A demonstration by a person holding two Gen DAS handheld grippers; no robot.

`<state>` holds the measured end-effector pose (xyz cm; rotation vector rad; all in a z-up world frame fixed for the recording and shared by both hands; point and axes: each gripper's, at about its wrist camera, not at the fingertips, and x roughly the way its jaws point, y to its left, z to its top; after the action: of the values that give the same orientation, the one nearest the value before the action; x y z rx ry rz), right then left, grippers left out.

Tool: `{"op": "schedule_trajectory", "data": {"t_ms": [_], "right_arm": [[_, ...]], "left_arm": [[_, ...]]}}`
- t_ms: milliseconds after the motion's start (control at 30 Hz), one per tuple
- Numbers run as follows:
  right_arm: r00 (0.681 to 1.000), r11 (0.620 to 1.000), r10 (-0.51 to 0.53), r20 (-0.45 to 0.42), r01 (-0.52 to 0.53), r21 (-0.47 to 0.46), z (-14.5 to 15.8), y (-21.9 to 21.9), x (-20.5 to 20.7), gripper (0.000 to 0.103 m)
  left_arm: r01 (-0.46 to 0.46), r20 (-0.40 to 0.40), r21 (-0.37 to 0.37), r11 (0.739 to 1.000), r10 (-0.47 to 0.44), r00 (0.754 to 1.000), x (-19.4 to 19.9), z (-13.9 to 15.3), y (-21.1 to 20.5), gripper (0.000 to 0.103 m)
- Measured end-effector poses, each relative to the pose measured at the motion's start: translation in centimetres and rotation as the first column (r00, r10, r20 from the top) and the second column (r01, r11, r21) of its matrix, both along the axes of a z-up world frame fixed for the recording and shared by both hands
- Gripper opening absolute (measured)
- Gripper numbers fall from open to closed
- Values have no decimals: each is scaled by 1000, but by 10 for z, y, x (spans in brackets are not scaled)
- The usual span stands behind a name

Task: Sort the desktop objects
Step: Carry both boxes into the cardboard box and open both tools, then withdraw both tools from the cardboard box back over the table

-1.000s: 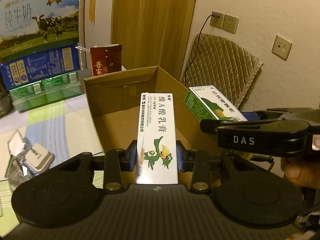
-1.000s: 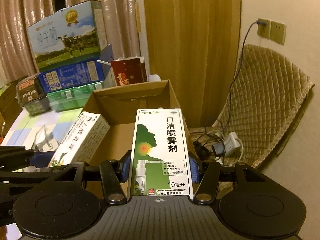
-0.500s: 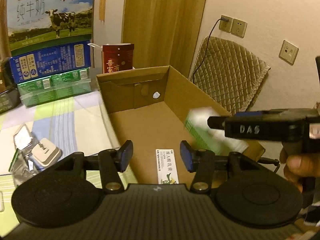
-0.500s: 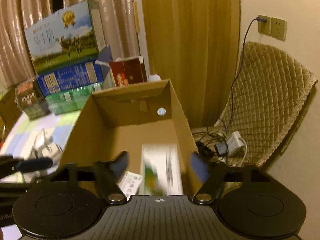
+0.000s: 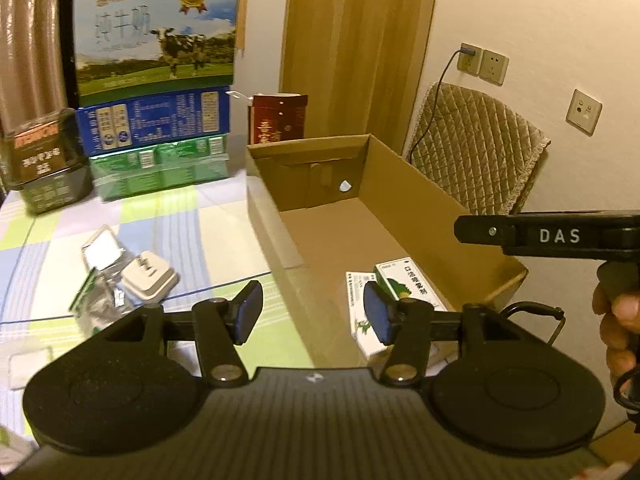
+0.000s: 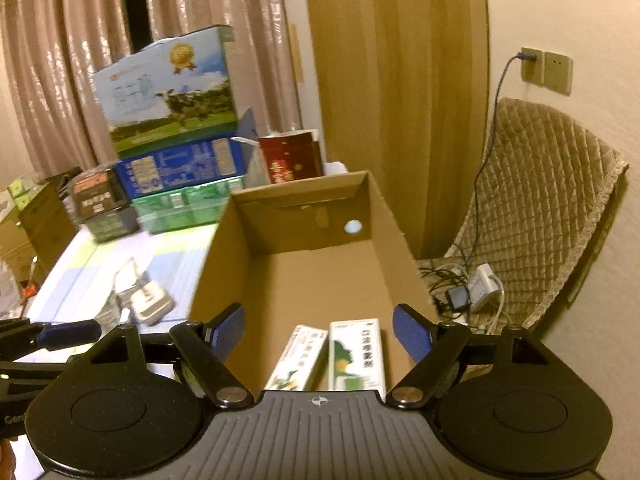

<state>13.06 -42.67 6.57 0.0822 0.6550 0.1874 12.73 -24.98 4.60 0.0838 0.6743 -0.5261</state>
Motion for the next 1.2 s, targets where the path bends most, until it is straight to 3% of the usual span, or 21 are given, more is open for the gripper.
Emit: {"op": "schedule_trajectory", "data": {"t_ms": [200,433,733,967,1200], "right_arm": [[999,999,53,11,-53,-8,8,24,-24,82],[991,991,134,17,-134,-19,14,58,-50,89],[957,957,291,8,-291,-21,2,121,-78,95],[935,934,355,-19,-355,-42,-24,158,-96,95],[929,928,366,-64,-369,-58,-53,170,-101,95]], "left_arm": [[-34,23,5,999,34,999,-21,11,29,56],[-69,51,27,997,67,996,-51,17,71,78],[-196,53,66,978,193,980,-100,-1,169,91],[-317,44,58,947,315,948,-113,-5,235,94],[-361,31,45,932,360,933,-115,-11,260,94]]}}
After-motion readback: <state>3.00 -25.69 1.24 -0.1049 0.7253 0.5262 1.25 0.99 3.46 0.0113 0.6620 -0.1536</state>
